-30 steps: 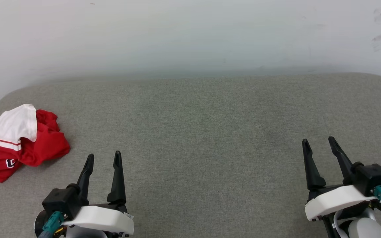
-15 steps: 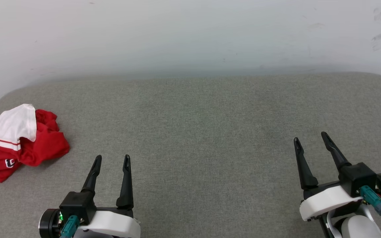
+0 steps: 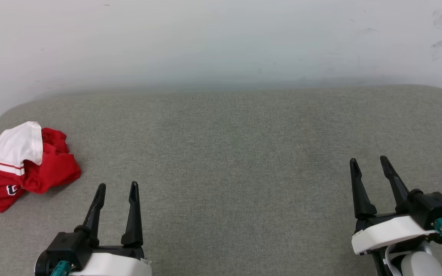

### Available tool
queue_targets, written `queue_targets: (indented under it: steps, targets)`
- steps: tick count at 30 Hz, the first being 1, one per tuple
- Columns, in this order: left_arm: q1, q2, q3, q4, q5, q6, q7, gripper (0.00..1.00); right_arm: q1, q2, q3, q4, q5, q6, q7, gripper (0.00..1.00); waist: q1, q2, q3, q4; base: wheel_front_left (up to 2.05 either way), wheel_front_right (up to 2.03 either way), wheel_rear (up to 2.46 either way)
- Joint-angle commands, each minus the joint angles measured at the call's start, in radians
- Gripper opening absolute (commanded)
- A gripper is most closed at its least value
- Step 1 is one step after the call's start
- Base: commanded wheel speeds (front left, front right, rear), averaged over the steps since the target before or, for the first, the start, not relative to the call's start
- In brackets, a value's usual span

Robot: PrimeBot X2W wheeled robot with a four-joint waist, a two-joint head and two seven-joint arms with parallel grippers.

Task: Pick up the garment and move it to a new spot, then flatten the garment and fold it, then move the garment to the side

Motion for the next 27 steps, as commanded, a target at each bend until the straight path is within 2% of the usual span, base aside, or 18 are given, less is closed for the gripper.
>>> queue_targets:
  steps: [1, 5, 10, 14, 27]
  targets:
    - [0.015, -0.008, 0.011, 0.003, 0.013, -0.023, -0.009, 1.00, -0.010, 0.000, 0.002, 0.009, 0.010, 0.000, -0.008, 1.00, 0.0000, 0.0000, -0.002, -0.001, 0.00, 0.00, 0.00]
    - [0.028, -0.015, 0.020, 0.043, 0.058, -0.069, -0.017, 1.00, -0.013, 0.000, 0.009, 0.029, 0.005, 0.000, -0.016, 1.00, 0.0000, 0.0000, -0.003, -0.003, 0.00, 0.00, 0.00]
    - [0.028, -0.020, 0.025, 0.072, 0.106, -0.087, -0.028, 1.00, -0.015, 0.000, 0.013, 0.042, -0.031, 0.000, -0.026, 1.00, 0.0000, 0.0000, -0.002, -0.007, 0.00, 0.00, 0.00]
    - [0.028, -0.021, 0.026, 0.083, 0.126, -0.092, -0.033, 1.00, -0.019, 0.000, 0.014, 0.046, -0.056, 0.000, -0.032, 1.00, 0.0000, 0.0000, -0.001, -0.010, 0.00, 0.00, 0.00]
    - [0.015, -0.021, 0.029, 0.094, 0.068, -0.087, -0.031, 1.00, -0.008, 0.000, 0.015, 0.043, -0.049, 0.000, -0.031, 1.00, 0.0000, 0.0000, 0.001, -0.003, 0.00, 0.00, 0.00]
